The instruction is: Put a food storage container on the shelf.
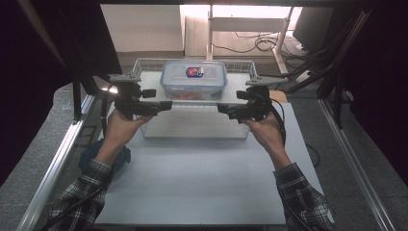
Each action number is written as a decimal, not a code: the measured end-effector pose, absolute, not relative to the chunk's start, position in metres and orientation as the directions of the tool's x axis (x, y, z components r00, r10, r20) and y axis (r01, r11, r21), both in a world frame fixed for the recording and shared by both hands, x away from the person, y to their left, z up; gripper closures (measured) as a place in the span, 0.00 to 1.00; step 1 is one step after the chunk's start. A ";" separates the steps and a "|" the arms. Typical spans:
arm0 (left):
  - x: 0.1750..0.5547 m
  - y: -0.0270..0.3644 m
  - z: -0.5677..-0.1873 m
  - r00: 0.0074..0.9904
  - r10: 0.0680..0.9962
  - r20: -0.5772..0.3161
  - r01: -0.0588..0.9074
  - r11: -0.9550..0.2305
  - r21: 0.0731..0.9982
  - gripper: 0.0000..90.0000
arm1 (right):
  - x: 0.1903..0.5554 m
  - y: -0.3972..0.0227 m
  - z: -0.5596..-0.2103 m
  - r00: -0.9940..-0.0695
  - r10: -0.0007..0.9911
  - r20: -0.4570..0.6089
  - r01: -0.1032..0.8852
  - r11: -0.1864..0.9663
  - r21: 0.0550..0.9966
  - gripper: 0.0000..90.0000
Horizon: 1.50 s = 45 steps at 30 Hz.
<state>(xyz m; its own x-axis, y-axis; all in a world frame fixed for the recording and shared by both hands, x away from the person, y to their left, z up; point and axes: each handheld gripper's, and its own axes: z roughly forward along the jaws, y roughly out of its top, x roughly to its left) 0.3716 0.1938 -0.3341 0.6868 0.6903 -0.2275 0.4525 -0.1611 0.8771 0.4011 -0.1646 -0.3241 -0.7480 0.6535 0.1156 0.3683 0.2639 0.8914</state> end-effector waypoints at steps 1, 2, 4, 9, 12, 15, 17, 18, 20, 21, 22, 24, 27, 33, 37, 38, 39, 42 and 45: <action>0.366 0.192 -0.336 0.695 0.685 -0.218 0.446 -0.173 0.878 0.11 | 0.399 -0.165 -0.325 -0.751 0.651 0.115 0.368 0.267 0.891 0.07; 0.362 0.191 -0.338 0.700 0.682 -0.211 0.439 -0.179 0.880 0.10 | 0.396 -0.166 -0.327 -0.755 0.646 0.112 0.362 0.268 0.893 0.06; 0.353 0.188 -0.343 0.710 0.676 -0.199 0.434 -0.196 0.879 0.09 | 0.390 -0.167 -0.331 -0.762 0.638 0.108 0.356 0.273 0.894 0.05; 0.334 0.178 -0.359 0.729 0.665 -0.163 0.426 -0.255 0.868 0.07 | 0.377 -0.166 -0.340 -0.773 0.628 0.091 0.347 0.298 0.889 0.04; 0.324 0.174 -0.368 0.735 0.660 -0.158 0.424 -0.265 0.866 0.06 | 0.367 -0.166 -0.347 -0.779 0.623 0.070 0.337 0.322 0.885 0.04; 0.312 0.172 -0.378 0.738 0.658 -0.153 0.416 -0.265 0.870 0.06 | 0.358 -0.166 -0.353 -0.784 0.618 0.060 0.330 0.333 0.883 0.04; 0.304 0.170 -0.385 0.736 0.659 -0.154 0.414 -0.258 0.873 0.05 | 0.352 -0.167 -0.357 -0.788 0.612 0.061 0.330 0.337 0.882 0.04; 0.301 0.170 -0.387 0.736 0.659 -0.155 0.414 -0.257 0.873 0.05 | 0.349 -0.168 -0.359 -0.791 0.610 0.056 0.325 0.340 0.882 0.04; 0.294 0.169 -0.395 0.738 0.657 -0.156 0.415 -0.259 0.872 0.05 | 0.343 -0.169 -0.363 -0.794 0.606 0.050 0.321 0.347 0.881 0.04; 0.289 0.168 -0.400 0.738 0.657 -0.153 0.414 -0.261 0.872 0.05 | 0.341 -0.170 -0.364 -0.796 0.604 0.048 0.319 0.350 0.881 0.04; 0.286 0.168 -0.403 0.737 0.658 -0.151 0.414 -0.263 0.872 0.05 | 0.338 -0.171 -0.367 -0.795 0.604 0.049 0.318 0.348 0.882 0.04; 0.280 0.166 -0.410 0.739 0.658 -0.142 0.417 -0.281 0.865 0.05 | 0.332 -0.174 -0.371 -0.793 0.607 0.051 0.317 0.341 0.885 0.04; 0.270 0.164 -0.421 0.741 0.657 -0.137 0.422 -0.298 0.856 0.06 | 0.326 -0.178 -0.378 -0.787 0.614 0.050 0.321 0.339 0.884 0.04; 0.258 0.163 -0.437 0.739 0.666 -0.106 0.410 -0.318 0.855 0.06 | 0.317 -0.186 -0.394 -0.765 0.642 0.044 0.340 0.346 0.874 0.01; 0.250 0.165 -0.450 0.732 0.673 -0.104 0.411 -0.316 0.855 0.06 | 0.307 -0.190 -0.406 -0.772 0.631 0.070 0.355 0.336 0.872 0.01; 0.248 0.166 -0.453 0.728 0.677 -0.103 0.415 -0.316 0.853 0.06 | 0.304 -0.190 -0.409 -0.774 0.630 0.068 0.351 0.337 0.873 0.00; 0.247 0.167 -0.457 0.726 0.680 -0.104 0.418 -0.316 0.852 0.06 | 0.302 -0.191 -0.412 -0.774 0.629 0.066 0.350 0.339 0.873 0.00; 0.242 0.168 -0.468 0.722 0.682 -0.116 0.427 -0.308 0.850 0.06 | 0.294 -0.191 -0.421 -0.783 0.618 0.069 0.344 0.339 0.876 0.00; 0.238 0.167 -0.474 0.720 0.684 -0.113 0.429 -0.311 0.848 0.06 | 0.289 -0.191 -0.426 -0.791 0.608 0.073 0.340 0.336 0.878 0.00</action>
